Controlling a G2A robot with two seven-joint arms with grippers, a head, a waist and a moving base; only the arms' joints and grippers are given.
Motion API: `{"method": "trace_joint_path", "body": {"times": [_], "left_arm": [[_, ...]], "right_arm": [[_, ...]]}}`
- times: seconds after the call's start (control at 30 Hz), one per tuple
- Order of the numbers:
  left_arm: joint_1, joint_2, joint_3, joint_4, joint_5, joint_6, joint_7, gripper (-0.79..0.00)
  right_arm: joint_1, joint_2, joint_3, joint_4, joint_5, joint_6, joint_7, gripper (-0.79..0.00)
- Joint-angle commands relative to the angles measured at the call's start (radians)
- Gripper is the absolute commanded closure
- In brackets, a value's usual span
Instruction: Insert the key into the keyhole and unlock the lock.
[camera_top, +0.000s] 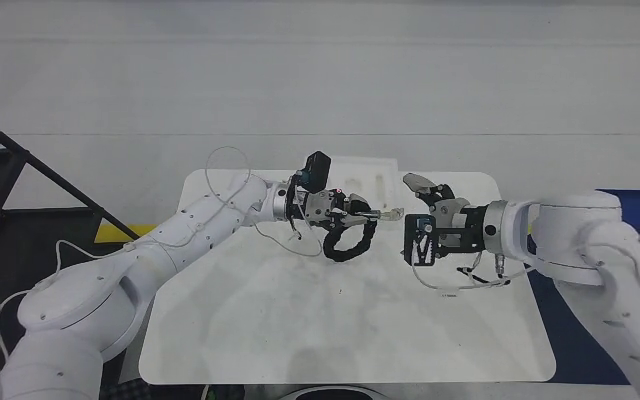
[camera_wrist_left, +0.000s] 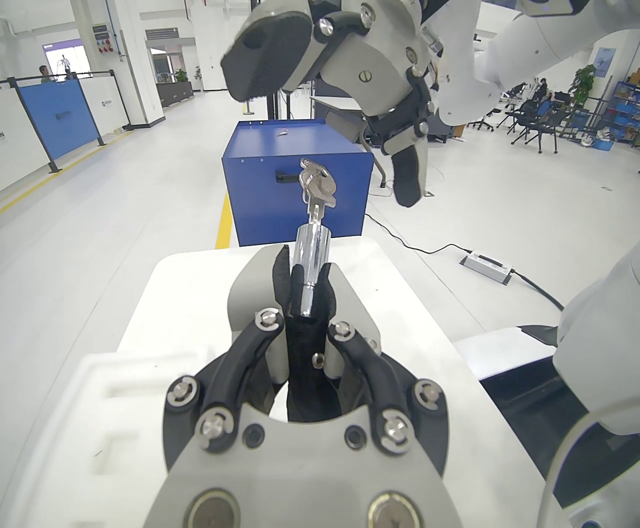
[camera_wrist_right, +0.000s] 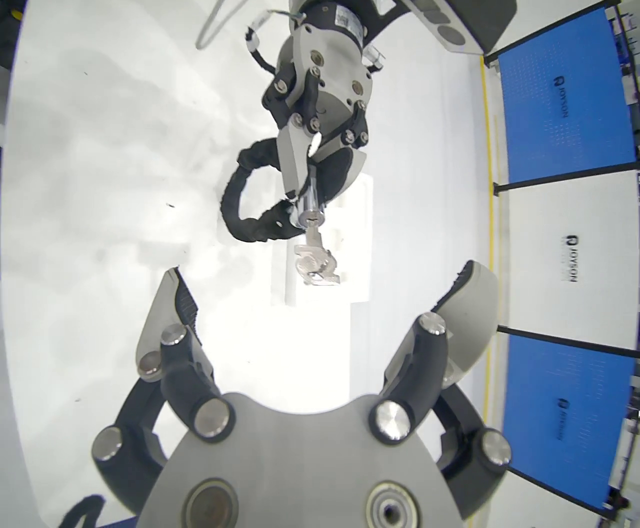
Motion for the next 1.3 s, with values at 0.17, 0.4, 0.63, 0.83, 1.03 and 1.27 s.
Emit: {"method": "trace_joint_path", "body": {"times": [0.17,0.4,0.63,0.83,1.03,1.27], "left_arm": [[0.003,0.004,0.0,-0.022,-0.094,0.0,-0.097,0.0],[0.003,0.006,0.0,-0.039,-0.17,0.0,-0.168,0.0],[0.001,0.01,0.0,-0.052,-0.221,0.0,-0.215,0.0],[0.003,0.017,0.0,-0.06,-0.246,0.0,-0.241,0.0],[0.0,0.023,0.0,-0.073,-0.264,0.0,-0.255,0.0],[-0.004,0.03,0.0,-0.084,-0.267,0.0,-0.26,0.0]], "right_arm": [[-0.045,0.003,-0.016,-0.035,-0.29,-0.032,-0.181,-0.785],[-0.078,0.007,-0.018,-0.064,-0.493,0.005,-0.31,-0.376],[-0.114,0.013,0.002,-0.089,-0.602,0.046,-0.374,-0.277],[-0.138,0.015,0.018,-0.111,-0.65,0.069,-0.397,-0.215],[-0.15,0.014,0.015,-0.123,-0.676,0.069,-0.408,-0.222],[-0.15,0.01,0.008,-0.119,-0.683,0.067,-0.419,-0.191]]}}
